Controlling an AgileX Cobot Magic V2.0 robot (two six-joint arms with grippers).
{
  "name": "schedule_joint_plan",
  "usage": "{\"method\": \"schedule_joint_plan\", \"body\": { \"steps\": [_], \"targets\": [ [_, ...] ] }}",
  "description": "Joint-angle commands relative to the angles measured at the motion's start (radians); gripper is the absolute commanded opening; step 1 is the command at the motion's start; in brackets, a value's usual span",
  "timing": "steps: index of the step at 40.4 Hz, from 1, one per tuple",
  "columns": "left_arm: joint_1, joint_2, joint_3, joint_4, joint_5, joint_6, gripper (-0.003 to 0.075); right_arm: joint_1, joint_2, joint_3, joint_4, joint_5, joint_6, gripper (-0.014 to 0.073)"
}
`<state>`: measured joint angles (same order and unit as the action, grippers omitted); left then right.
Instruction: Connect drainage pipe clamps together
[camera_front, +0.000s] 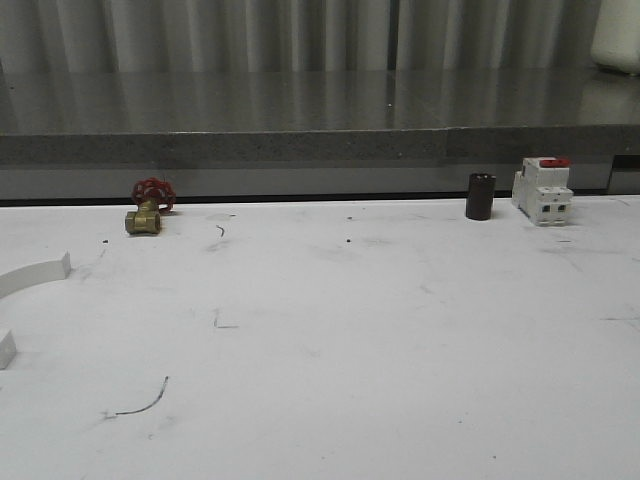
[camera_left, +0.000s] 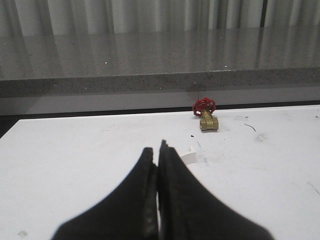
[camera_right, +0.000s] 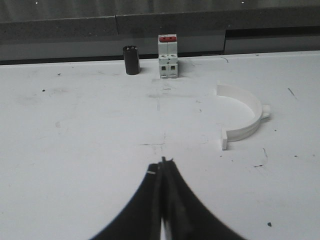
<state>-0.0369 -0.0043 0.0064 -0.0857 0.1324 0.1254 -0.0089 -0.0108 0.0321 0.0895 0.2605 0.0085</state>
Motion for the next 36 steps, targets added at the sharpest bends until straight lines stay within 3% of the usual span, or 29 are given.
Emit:
{"method": "schedule_joint_plan", "body": {
  "steps": [1, 27, 32, 36],
  "targets": [
    [0.002, -0.021, 0.002, -0.004, -0.083, -0.003, -0.0020, -0.005, -0.017, -0.007, 0.002, -0.087, -0.008, -0.0062],
    [0.002, -0.021, 0.002, 0.004, -0.092, -0.003, -0.0020, -0.005, -0.017, -0.008, 0.003, -0.108, -0.008, -0.0062],
    [0.002, -0.021, 0.000, 0.004, -0.202, -0.003, -0.0020, -0.005, -0.017, -0.030, 0.002, -0.205, -0.008, -0.0062],
    [0.002, -0.021, -0.020, 0.004, -0.378, -0.003, -0.0020, -0.005, -0.017, -0.097, 0.002, -0.201, -0.008, -0.0061]
  ]
}}
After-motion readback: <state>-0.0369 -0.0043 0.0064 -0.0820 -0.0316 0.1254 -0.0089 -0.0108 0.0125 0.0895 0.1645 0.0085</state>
